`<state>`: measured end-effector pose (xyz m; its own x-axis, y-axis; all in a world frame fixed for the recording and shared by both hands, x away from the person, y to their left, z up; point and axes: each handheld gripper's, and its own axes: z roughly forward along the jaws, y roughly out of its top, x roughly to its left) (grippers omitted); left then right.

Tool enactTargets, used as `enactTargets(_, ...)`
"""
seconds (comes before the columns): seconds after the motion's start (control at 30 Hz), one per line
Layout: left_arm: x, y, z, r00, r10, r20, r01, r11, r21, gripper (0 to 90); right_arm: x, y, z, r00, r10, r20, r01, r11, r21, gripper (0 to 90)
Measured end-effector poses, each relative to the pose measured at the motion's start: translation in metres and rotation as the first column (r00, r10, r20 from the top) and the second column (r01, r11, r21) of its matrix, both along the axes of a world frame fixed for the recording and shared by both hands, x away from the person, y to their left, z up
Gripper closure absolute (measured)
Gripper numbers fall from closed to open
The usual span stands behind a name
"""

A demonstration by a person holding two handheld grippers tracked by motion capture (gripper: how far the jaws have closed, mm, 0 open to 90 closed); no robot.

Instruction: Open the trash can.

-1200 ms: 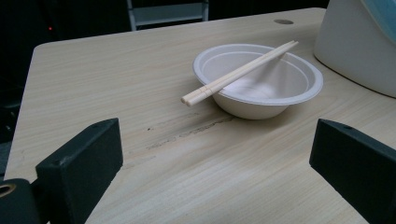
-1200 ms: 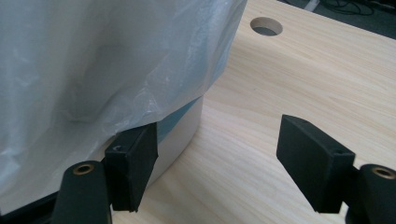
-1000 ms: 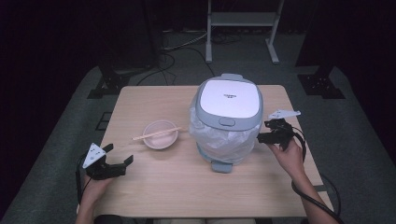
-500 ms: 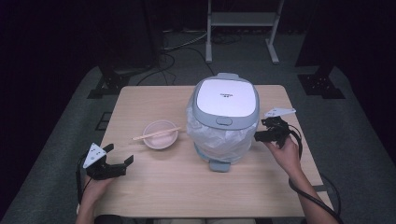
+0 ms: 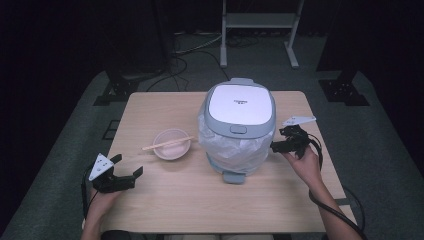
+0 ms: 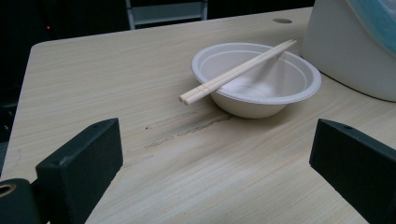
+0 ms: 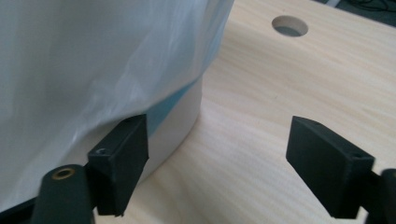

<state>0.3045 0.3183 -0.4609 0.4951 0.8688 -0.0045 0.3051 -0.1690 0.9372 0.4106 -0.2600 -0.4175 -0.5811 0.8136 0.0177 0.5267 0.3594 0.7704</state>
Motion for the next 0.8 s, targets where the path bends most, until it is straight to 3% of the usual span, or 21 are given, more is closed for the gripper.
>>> enactTargets(0.13, -0.001, 0.000, 0.000, 1.0000, 0.002, 0.000, -0.002, 1.0000, 0.002, 1.9, -0.005, -0.006, -0.005, 0.9998, 0.013, -0.017, -0.013, 1.000, 0.019, 17.6)
enactTargets(0.43, -0.001, 0.000, 0.000, 1.0000, 0.004, -0.002, -0.004, 1.0000, 0.006, 1.8, -0.034, -0.031, -0.018, 0.9951, 0.066, -0.074, -0.060, 0.995, 0.078, 18.0)
enactTargets(0.8, -0.002, -0.001, 0.000, 1.0000, 0.003, -0.006, -0.003, 1.0000, 0.008, 1.8, -0.065, -0.030, -0.028, 0.9845, 0.149, -0.093, -0.141, 0.986, 0.089, 22.2)
